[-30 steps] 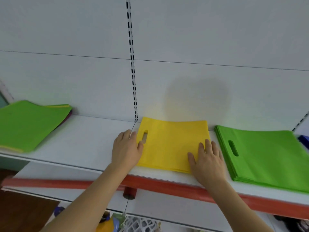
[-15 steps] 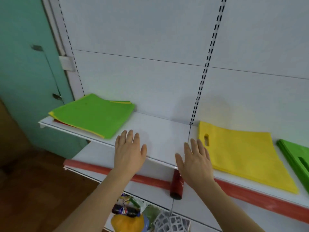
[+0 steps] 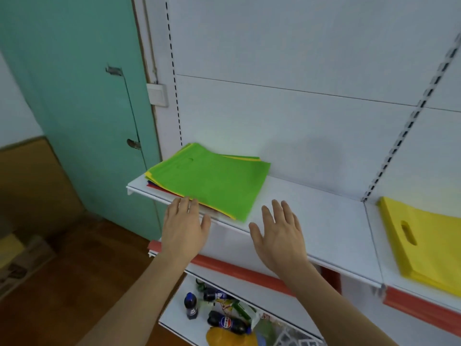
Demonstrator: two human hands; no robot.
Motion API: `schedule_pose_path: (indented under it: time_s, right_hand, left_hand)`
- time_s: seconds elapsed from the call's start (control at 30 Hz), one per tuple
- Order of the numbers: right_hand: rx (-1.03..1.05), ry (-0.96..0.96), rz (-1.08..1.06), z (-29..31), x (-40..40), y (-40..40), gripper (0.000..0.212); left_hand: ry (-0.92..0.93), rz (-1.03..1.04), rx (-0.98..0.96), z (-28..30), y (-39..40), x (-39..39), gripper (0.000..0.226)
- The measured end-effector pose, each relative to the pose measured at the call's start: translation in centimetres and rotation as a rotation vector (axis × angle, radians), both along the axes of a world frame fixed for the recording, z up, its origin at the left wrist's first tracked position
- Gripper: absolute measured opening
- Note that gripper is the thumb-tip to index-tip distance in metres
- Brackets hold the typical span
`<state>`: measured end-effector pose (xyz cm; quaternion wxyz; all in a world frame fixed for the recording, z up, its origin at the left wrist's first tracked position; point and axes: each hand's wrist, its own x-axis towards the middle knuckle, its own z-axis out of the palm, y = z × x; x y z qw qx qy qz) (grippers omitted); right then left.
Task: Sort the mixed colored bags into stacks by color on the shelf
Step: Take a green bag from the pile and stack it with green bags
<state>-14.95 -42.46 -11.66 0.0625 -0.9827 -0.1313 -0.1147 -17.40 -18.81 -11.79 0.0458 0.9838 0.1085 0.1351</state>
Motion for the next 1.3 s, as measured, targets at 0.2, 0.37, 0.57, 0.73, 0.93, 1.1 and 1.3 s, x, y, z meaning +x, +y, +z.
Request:
schedule_pose_path:
  time_s: [0.2, 0.37, 0.57, 0.73, 0.93, 1.1, 1.3]
  right_hand:
    - [0.107, -0.055, 0.046, 0.3, 5.3, 6.0, 0.071]
    - [0.041, 0.006, 0.069, 0.1, 9.4, 9.6, 0.072]
    - [-0.029, 0.093, -0.047, -0.8, 11.7, 10.7, 0.066]
    - [-0.025, 0.116, -0.299, -0.4, 12.0, 10.3, 0.060]
    - [0.053, 0.157, -0.560, 0.1, 10.3, 10.0, 0.072]
    - [0.267, -0.019, -0.525, -0.3, 8.6, 10.0, 0.075]
    - [0.659, 0.132, -0.717, 0.3, 8.6, 8.8, 0.081]
  left_hand:
    - [0.026, 0.003, 0.072, 0.1, 4.6, 5.2, 0.062]
    - [0.058, 0.044, 0.127, 0.3, 7.8, 9.1, 0.068]
    - [0.126, -0.006, 0.229, -0.4, 9.3, 11.3, 0.078]
    - [0.024, -0.161, 0.188, -0.7, 8.5, 12.0, 0.065]
    - [0.126, -0.120, 0.177, -0.3, 10.2, 12.2, 0.083]
    - [0.083, -0.254, 0.182, -1.0, 8.8, 11.3, 0.068]
    - [0.001, -0.335, 0.024, -0.8, 9.2, 11.9, 0.070]
